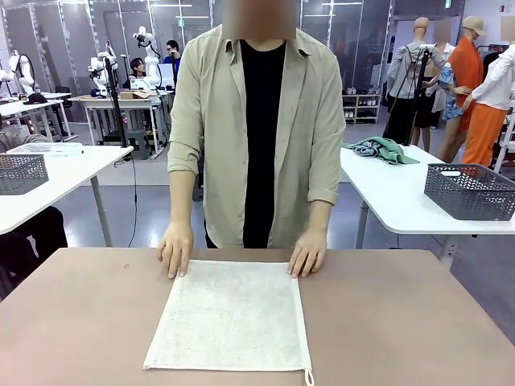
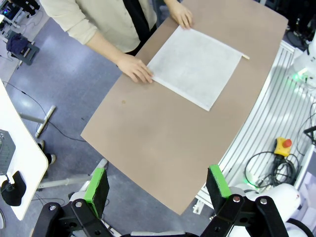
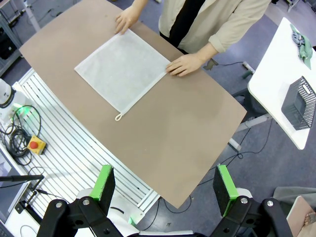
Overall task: Fold the towels and place them in the basket.
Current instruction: When a person lays out a Towel with hook on the table, fold it in half twice.
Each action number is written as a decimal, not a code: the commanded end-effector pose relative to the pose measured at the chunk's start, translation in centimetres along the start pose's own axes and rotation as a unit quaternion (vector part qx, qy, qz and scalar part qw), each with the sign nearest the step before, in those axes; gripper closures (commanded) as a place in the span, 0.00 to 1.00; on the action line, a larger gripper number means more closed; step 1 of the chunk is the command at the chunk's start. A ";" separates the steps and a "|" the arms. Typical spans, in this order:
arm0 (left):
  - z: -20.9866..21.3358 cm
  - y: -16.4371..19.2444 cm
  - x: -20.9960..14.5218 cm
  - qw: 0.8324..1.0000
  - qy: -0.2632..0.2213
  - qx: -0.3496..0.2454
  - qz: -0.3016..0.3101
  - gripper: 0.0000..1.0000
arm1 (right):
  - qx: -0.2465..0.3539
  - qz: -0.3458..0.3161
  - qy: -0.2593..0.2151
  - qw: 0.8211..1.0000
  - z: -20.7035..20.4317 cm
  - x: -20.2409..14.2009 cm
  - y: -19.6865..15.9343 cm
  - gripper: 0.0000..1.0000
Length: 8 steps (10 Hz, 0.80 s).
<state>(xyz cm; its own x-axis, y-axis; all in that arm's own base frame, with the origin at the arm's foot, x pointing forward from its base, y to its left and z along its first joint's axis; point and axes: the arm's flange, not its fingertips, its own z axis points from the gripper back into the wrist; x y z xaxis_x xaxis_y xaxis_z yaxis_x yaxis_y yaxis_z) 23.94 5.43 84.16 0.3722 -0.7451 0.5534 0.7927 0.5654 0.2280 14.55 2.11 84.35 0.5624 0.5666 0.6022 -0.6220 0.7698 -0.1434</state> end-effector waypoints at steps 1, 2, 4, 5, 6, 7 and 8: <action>0.1 -0.2 0.1 1.000 -0.004 -0.003 -0.007 0.00 | 0.002 0.003 -0.004 1.000 0.1 0.0 0.1 0.00; 0.1 -0.2 0.1 1.000 -0.004 -0.003 -0.007 0.00 | 0.002 0.003 -0.004 1.000 0.1 0.0 0.1 0.00; 0.1 -0.2 0.1 1.000 -0.004 -0.003 -0.007 0.00 | 0.002 0.003 -0.004 1.000 0.1 0.0 0.1 0.00; 0.1 -0.2 0.1 1.000 -0.004 -0.003 -0.007 0.00 | 0.002 0.003 -0.004 1.000 0.1 0.0 0.1 0.00; 0.1 -0.2 0.1 1.000 -0.004 -0.003 -0.007 0.00 | 0.002 0.003 -0.004 1.000 0.1 0.0 0.1 0.00; 0.1 -0.2 0.1 1.000 -0.004 -0.003 -0.007 0.00 | 0.002 0.003 -0.004 1.000 0.1 0.0 0.1 0.00; 0.0 0.0 0.0 1.000 0.000 0.000 0.000 0.00 | 0.000 0.000 0.000 1.000 0.0 0.0 0.0 0.00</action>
<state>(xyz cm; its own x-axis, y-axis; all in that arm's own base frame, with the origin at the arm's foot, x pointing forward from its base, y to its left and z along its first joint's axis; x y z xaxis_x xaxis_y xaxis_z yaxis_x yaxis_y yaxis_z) 23.95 5.47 84.16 0.3735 -0.7446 0.5533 0.7919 0.5666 0.2279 14.55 2.10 84.35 0.5627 0.5663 0.6022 -0.6216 0.7701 -0.1434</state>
